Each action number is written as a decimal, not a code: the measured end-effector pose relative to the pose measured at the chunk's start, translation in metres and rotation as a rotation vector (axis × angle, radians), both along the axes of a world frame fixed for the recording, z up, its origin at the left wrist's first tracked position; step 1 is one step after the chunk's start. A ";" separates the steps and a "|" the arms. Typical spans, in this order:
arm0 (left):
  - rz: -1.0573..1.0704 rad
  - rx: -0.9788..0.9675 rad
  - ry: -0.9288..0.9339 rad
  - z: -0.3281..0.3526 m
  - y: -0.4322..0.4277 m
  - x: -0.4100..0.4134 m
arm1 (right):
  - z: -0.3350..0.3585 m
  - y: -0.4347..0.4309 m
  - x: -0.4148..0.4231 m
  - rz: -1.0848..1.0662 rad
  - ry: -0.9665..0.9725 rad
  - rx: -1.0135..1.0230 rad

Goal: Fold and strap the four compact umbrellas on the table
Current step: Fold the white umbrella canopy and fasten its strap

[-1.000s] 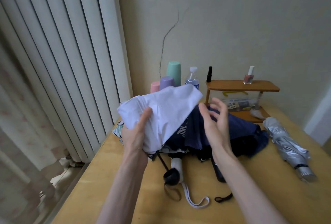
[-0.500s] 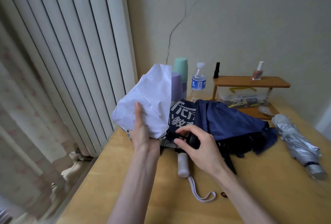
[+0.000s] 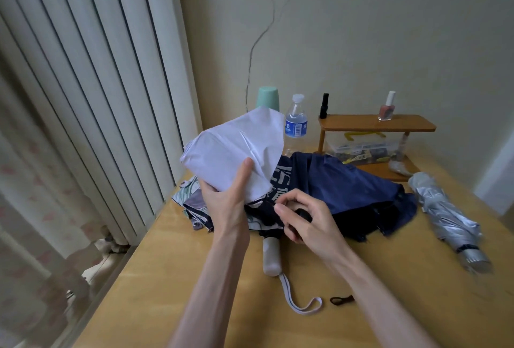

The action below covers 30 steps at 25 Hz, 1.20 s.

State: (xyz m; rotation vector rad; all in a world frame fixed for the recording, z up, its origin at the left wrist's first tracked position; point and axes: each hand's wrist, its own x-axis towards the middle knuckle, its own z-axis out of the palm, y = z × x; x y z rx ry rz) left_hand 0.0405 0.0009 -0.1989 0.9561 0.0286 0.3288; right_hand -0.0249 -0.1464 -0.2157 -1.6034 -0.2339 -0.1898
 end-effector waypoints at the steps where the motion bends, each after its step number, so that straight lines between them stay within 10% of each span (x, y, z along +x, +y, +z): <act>1: -0.053 -0.020 -0.023 0.000 0.000 0.002 | 0.002 -0.001 -0.001 0.020 0.059 0.064; 8: -0.254 -0.100 0.041 -0.002 0.006 0.002 | 0.002 -0.005 0.006 0.087 0.354 0.267; 13: -0.035 -0.170 0.126 0.001 -0.003 0.009 | -0.023 0.004 0.011 -0.383 -0.302 -0.453; 16: -0.098 -0.191 0.075 0.003 0.001 0.010 | -0.027 0.006 0.014 -0.402 -0.475 -0.487; 30: -0.342 -0.334 0.126 0.004 0.016 0.003 | 0.002 -0.011 0.006 0.102 0.352 0.152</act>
